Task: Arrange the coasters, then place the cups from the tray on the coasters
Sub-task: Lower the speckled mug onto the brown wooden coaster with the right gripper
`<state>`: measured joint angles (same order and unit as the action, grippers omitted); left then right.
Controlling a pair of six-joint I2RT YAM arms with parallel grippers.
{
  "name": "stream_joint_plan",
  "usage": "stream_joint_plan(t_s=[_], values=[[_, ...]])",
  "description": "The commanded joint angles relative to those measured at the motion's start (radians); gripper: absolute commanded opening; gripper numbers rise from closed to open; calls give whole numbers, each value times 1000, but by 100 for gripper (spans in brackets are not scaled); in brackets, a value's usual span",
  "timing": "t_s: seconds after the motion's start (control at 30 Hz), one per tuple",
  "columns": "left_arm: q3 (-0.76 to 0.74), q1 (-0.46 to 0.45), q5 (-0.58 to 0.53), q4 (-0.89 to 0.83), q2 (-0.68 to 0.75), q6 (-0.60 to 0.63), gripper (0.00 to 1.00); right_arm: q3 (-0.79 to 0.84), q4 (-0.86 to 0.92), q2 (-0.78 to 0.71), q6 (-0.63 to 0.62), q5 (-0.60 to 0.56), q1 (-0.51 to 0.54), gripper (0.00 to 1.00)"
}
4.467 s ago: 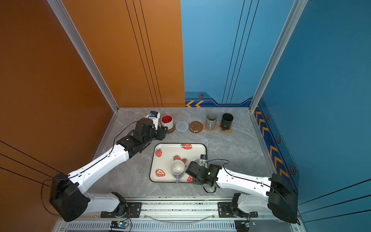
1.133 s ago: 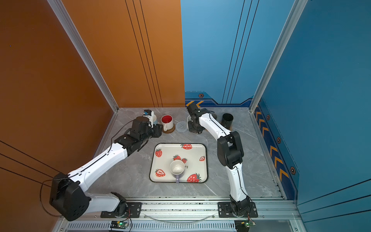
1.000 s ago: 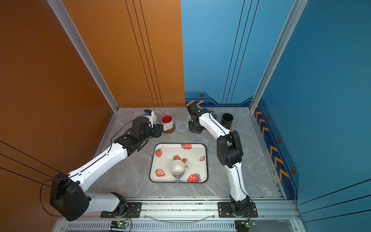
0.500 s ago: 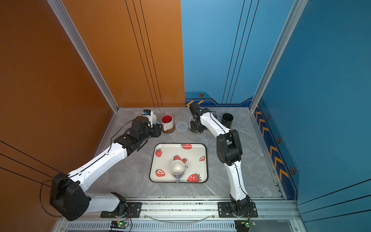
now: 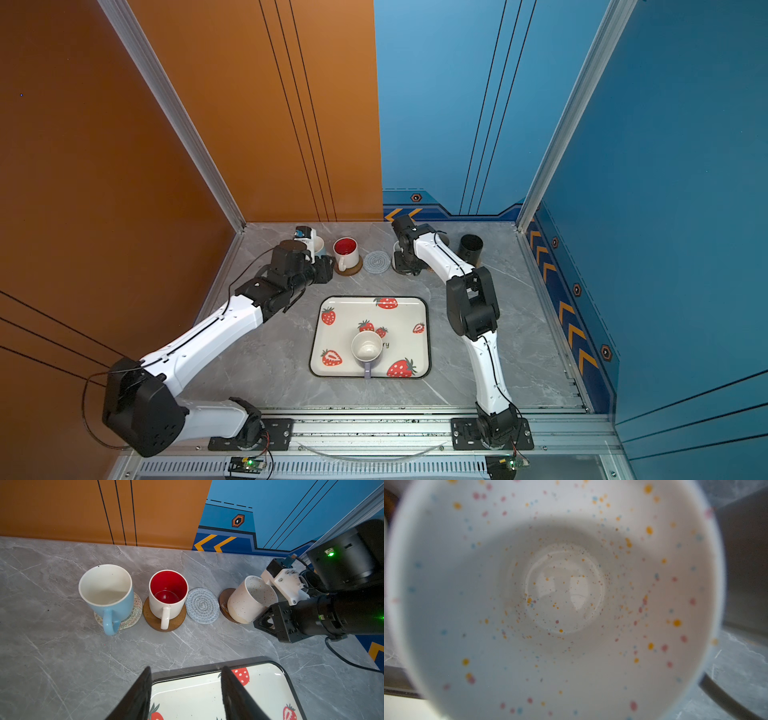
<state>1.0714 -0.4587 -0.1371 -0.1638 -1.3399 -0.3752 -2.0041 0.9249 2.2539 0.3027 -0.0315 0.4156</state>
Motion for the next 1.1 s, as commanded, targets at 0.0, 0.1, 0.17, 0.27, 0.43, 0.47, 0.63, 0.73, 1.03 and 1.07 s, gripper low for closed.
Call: stream_joint_plan(t_s=[0.0, 0.1, 0.17, 0.27, 0.43, 0.47, 0.63, 0.73, 1.03, 1.07], values=[[-7, 9, 14, 6, -12, -11, 54, -49, -26, -7, -7, -39, -8, 0], [-6, 11, 14, 6, -10, -13, 54, -54, -22, -3, -7, -39, -8, 0], [-5, 11, 16, 6, -10, -13, 54, -56, -22, -2, -7, -42, -8, 0], [-7, 11, 16, 6, -8, -13, 54, -61, -18, 3, -8, -52, -8, 0], [-7, 11, 16, 6, -6, -13, 54, -70, -12, 7, -16, -71, -6, 0], [-7, 11, 17, 7, -5, -13, 54, -72, -11, 7, -17, -73, -6, 0], [-7, 11, 19, 6, -5, -13, 54, -78, -9, 13, -19, -76, -6, 0], [-8, 11, 19, 6, -4, -14, 54, -81, -7, 18, -19, -78, -7, 0], [-8, 11, 19, 6, -1, -14, 54, -94, -8, 31, -25, -75, -1, 0], [-8, 11, 19, 6, -2, -14, 54, -96, -8, 31, -26, -76, -1, 0]])
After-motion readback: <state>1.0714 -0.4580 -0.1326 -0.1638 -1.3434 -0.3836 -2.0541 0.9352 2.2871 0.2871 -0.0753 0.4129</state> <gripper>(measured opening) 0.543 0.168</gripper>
